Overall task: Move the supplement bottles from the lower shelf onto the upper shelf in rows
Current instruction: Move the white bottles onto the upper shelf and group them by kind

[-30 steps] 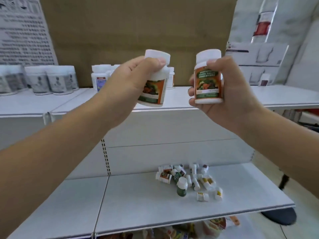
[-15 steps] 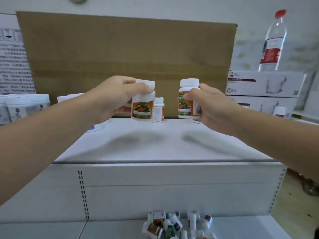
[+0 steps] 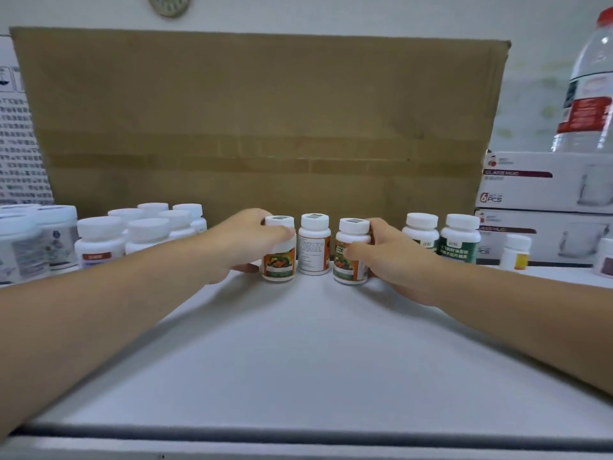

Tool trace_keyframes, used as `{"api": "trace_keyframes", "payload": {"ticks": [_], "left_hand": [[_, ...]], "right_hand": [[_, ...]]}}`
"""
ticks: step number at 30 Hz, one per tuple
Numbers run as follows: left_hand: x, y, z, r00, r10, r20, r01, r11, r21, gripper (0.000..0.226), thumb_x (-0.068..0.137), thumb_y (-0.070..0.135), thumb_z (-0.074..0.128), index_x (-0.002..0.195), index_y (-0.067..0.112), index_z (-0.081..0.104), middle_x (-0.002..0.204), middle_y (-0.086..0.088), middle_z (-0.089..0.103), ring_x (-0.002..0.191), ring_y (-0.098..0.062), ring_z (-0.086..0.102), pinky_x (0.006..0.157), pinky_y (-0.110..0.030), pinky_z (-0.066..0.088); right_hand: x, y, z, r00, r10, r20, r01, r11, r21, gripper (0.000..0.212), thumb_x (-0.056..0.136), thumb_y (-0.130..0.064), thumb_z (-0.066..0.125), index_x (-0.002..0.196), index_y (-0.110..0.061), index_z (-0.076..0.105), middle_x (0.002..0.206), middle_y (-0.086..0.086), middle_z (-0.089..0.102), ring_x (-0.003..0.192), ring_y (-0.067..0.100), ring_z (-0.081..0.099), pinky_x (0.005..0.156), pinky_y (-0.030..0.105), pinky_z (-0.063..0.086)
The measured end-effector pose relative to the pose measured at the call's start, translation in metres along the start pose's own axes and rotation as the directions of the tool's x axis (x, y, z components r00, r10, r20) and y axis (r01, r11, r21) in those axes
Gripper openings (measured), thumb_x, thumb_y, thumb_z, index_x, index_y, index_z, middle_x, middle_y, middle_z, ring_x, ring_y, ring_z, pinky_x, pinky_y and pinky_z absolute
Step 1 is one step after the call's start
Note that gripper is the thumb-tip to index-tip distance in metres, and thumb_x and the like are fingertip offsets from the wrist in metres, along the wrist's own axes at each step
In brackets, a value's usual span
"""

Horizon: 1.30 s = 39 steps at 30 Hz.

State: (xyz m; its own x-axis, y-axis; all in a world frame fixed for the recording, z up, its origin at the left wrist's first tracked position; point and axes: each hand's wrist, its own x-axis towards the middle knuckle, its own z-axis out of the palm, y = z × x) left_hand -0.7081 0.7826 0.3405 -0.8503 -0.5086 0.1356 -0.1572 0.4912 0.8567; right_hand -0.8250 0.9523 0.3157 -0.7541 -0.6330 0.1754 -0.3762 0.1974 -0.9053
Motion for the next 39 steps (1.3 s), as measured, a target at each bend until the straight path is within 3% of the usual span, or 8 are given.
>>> {"api": "trace_keyframes", "payload": {"ticks": [8,15,18,21,25,30,35,39], "left_hand": [[0.009,-0.023,0.003,0.974,0.162,-0.155,-0.15,0.985,0.086,0.033,0.085,0.042,0.069,0.112,0.024,0.062,0.103,0.012,0.066,0.1,-0.011,0.063,0.089,-0.035,0.053],[0.011,-0.033,-0.001,0.987,0.116,-0.107,-0.109,0.991,0.074,0.035,0.081,0.008,0.072,0.112,0.019,0.061,0.101,0.0,0.071,0.096,-0.023,0.069,0.087,-0.048,0.056],[0.012,-0.034,0.0,0.979,0.171,-0.109,-0.154,0.976,0.156,0.038,0.083,0.009,0.071,0.118,0.016,0.06,0.106,0.002,0.07,0.098,-0.017,0.067,0.091,-0.041,0.054],[0.014,-0.035,0.0,0.967,0.228,-0.11,-0.192,0.944,0.269,0.039,0.085,0.014,0.071,0.122,0.016,0.058,0.112,0.004,0.067,0.103,-0.014,0.063,0.092,-0.032,0.05],[0.019,-0.038,0.0,0.968,0.235,-0.086,-0.186,0.907,0.378,0.041,0.088,0.023,0.068,0.126,0.016,0.052,0.116,0.003,0.063,0.106,-0.016,0.06,0.095,-0.035,0.048],[0.017,-0.039,0.001,0.977,0.202,-0.064,-0.159,0.898,0.411,0.032,0.092,0.027,0.063,0.12,0.016,0.053,0.11,0.002,0.064,0.101,-0.018,0.062,0.094,-0.038,0.049],[0.008,-0.037,0.001,0.99,0.139,0.013,-0.118,0.776,0.62,0.026,0.095,0.034,0.054,0.11,0.015,0.06,0.105,-0.002,0.067,0.094,-0.022,0.061,0.083,-0.035,0.05],[-0.01,-0.028,-0.004,0.994,-0.022,0.112,-0.078,0.585,0.807,0.038,0.099,0.044,0.039,0.104,0.013,0.06,0.103,-0.006,0.063,0.09,-0.022,0.057,0.077,-0.03,0.045]], "right_hand": [[-0.01,0.002,0.002,0.992,-0.124,-0.001,0.122,0.98,-0.154,0.043,0.09,-0.018,0.062,0.128,-0.028,0.045,0.108,-0.009,0.063,0.1,0.007,0.06,0.084,0.023,0.049],[-0.011,0.005,0.005,0.986,-0.165,0.023,0.166,0.973,-0.16,0.051,0.082,-0.013,0.074,0.125,-0.022,0.047,0.113,-0.009,0.066,0.1,0.004,0.065,0.09,0.026,0.053],[-0.009,0.006,0.007,0.984,-0.178,0.032,0.181,0.971,-0.154,0.048,0.082,-0.013,0.075,0.12,-0.021,0.047,0.11,-0.006,0.068,0.1,0.007,0.067,0.095,0.035,0.054],[-0.01,0.004,0.009,0.974,-0.219,0.054,0.225,0.96,-0.165,0.044,0.083,-0.013,0.075,0.119,-0.02,0.05,0.111,-0.007,0.067,0.097,0.006,0.068,0.089,0.028,0.055],[-0.01,0.004,0.011,0.964,-0.256,0.072,0.265,0.948,-0.175,0.042,0.084,-0.011,0.074,0.12,-0.02,0.052,0.107,-0.01,0.066,0.087,-0.006,0.067,0.079,0.014,0.054],[-0.012,0.004,0.011,0.968,-0.24,0.069,0.248,0.953,-0.171,0.043,0.082,-0.012,0.075,0.117,-0.02,0.051,0.108,-0.004,0.067,0.089,0.005,0.069,0.084,0.024,0.057],[-0.014,0.003,0.009,0.972,-0.208,0.109,0.231,0.935,-0.27,0.043,0.084,-0.022,0.075,0.117,-0.022,0.048,0.113,-0.004,0.067,0.094,0.009,0.068,0.09,0.031,0.055],[-0.026,-0.004,0.003,0.974,-0.08,0.211,0.2,0.743,-0.639,0.06,0.088,-0.049,0.063,0.137,-0.023,0.04,0.13,-0.005,0.058,0.111,0.013,0.059,0.099,0.036,0.047]]}}
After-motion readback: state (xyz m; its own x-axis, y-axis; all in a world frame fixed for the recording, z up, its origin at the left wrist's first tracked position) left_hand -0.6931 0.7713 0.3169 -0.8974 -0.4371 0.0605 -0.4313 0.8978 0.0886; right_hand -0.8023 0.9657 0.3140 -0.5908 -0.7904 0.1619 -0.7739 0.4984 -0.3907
